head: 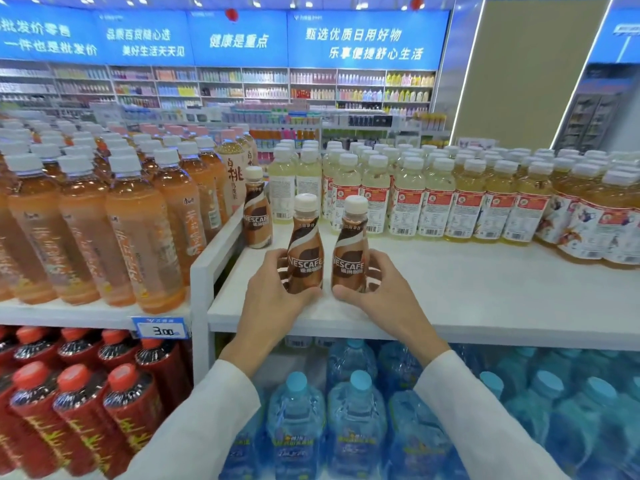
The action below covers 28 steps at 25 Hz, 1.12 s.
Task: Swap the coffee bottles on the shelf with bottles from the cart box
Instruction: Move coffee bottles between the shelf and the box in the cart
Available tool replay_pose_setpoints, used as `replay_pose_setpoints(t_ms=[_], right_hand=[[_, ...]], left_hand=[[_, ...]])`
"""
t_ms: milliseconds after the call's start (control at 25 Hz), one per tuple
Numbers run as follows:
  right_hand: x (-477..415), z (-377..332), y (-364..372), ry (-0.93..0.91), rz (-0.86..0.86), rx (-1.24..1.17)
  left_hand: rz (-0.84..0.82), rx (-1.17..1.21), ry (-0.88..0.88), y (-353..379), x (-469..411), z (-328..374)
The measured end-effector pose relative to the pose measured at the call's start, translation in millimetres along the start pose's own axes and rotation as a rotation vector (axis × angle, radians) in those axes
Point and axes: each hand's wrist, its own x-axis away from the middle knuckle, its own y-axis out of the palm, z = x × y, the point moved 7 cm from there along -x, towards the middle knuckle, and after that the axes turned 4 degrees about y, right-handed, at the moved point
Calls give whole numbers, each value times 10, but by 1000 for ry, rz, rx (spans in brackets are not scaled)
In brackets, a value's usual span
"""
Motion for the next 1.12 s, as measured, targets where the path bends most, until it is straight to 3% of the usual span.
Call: replay_pose_setpoints(t_ms=[80, 280, 520, 680, 1120], right_hand=[[48, -8, -49, -12, 95, -12], [66, -29, -3, 7, 45, -23], [20, -27, 74, -15, 160, -67], [-453, -138, 229, -10, 109, -70], [-1199, -85, 576, -22, 95, -119]], left_hand=[[21, 27, 7, 8, 23, 9], [49, 5, -7, -8, 6, 21], [87, -103, -25, 40, -67, 43], [98, -16, -129, 83, -484, -42], [337, 26, -255, 241, -958, -235]])
